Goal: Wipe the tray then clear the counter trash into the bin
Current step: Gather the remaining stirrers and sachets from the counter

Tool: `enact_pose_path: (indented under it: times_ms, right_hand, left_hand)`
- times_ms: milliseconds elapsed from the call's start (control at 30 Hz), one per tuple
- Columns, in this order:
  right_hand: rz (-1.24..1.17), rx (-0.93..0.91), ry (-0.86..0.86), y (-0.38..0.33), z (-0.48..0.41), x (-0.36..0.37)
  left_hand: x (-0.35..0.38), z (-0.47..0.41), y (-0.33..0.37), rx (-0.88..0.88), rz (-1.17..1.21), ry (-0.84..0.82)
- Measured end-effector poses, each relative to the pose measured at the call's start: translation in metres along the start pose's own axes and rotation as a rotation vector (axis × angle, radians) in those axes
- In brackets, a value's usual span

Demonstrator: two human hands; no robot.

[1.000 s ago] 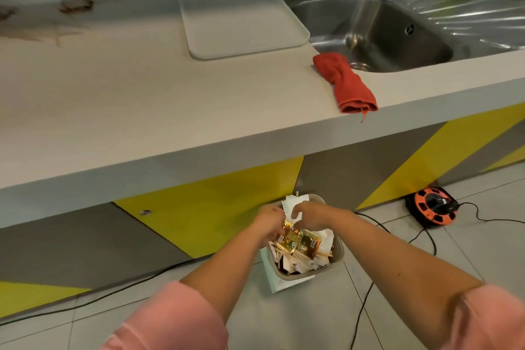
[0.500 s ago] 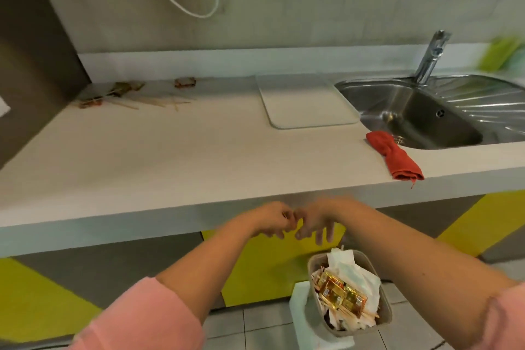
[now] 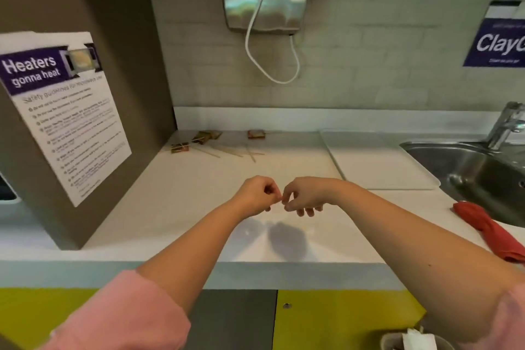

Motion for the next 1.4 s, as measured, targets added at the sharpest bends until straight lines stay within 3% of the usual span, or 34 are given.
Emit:
enact_pose_path:
  times_ms: [433,733,1033,1400]
  right_hand:
    - [0.006,-0.044,0.145,-0.048,-0.089,-0.028]
    - [0.126,-0.055,0.264,-0.008,-0.157,-0.056]
    - [0.083,0.021,0.36,0.062,-0.237,-0.092]
    - [0.133,0.043,0.407,0.072,-0.31,-0.104]
  left_hand:
    - [-0.107,-0.042,-0.082,-0.118,-0.018,0.197]
    - [-0.124,-0.103,-0.105,-0.153,-0.032,0.303]
    - [-0.123,-0.176,-0.109,-0.201,-0.026,0.325]
    - [-0.119,-0.229,-0.118,-0.265,-0.003,0.345]
Point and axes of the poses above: each hand's wrist, its own z-axis away from the middle knuckle, its own x-axis out of the palm, y = z × x, the point moved 9 cm from there along -z, towards the middle knuckle, and after that the axes turned 10 degrees about -x, right-handed, at the moved point
